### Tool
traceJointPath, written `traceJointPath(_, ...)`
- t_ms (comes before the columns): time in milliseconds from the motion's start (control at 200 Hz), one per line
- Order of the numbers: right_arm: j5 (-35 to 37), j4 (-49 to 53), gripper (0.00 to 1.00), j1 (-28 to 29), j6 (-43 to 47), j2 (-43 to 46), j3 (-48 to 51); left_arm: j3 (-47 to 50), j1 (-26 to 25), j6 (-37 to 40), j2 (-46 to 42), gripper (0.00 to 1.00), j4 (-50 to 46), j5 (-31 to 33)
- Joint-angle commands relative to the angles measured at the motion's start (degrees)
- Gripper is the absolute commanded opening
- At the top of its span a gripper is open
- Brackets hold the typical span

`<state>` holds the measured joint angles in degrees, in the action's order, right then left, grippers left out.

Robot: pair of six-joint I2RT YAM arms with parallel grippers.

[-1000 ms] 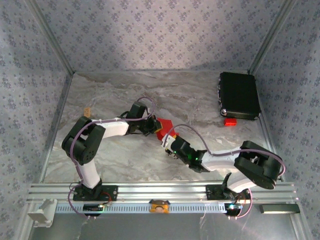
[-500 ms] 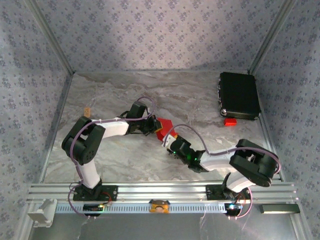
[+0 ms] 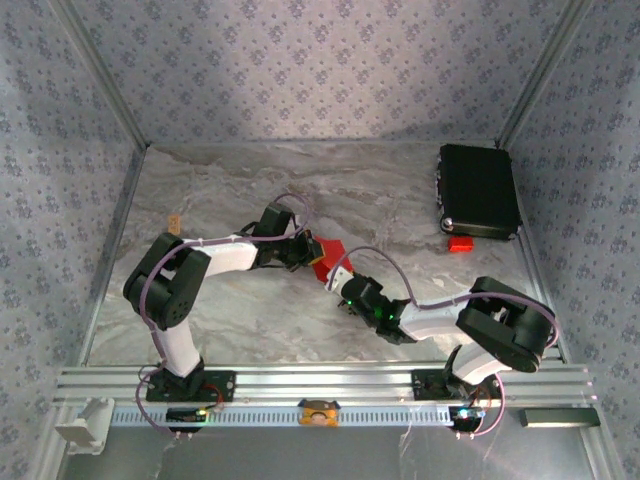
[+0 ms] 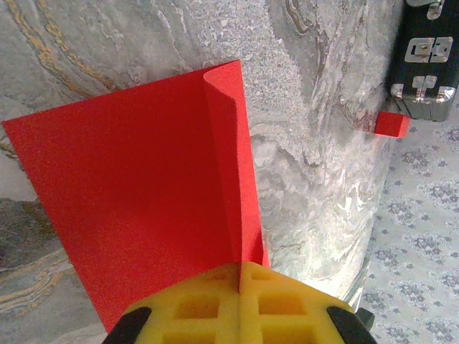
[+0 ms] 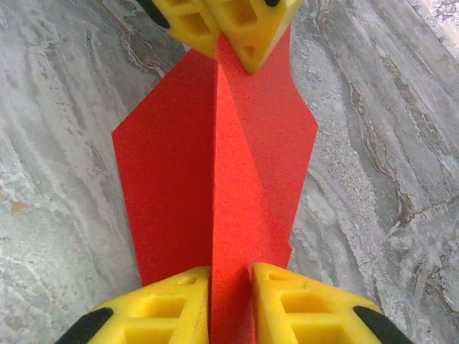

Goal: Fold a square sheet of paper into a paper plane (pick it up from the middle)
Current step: Fourth fold the wing at the center of the table.

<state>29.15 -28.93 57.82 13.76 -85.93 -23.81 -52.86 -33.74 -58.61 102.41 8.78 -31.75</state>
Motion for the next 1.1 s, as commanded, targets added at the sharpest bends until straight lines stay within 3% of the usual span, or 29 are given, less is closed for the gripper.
traceJointPath(0, -0.3, 0.1, 0.22, -0.3, -1.7, 0.5, -0.7, -1.7, 0.3, -0.2, -1.7, 0.04, -0.8, -0.8)
traceJointPath(495, -1.8, 1.9, 0.07, -0.8, -3.9, 0.4, -1.6, -1.5, 0.3, 0.1, -2.4, 0.06, -1.5, 0.3)
traceJointPath(595, -2.7, 2.7, 0.05, -0.9, -6.0, 0.2, -2.1, -1.3, 0.3, 0.1, -3.2, 0.15, -2.2, 1.3)
traceJointPath(774, -6.9, 2.8, 0.02, -2.5, -12.1, -0.7, -2.8, 0.7, 0.3, -0.2, -6.9, 0.43, -3.6, 6.3)
traceJointPath(1094, -20.9, 2.6, 0.0, -8.4, -20.7, -0.9, -3.4, 0.4, 0.6, 1.0, -9.5, 0.5, -7.4, 9.1)
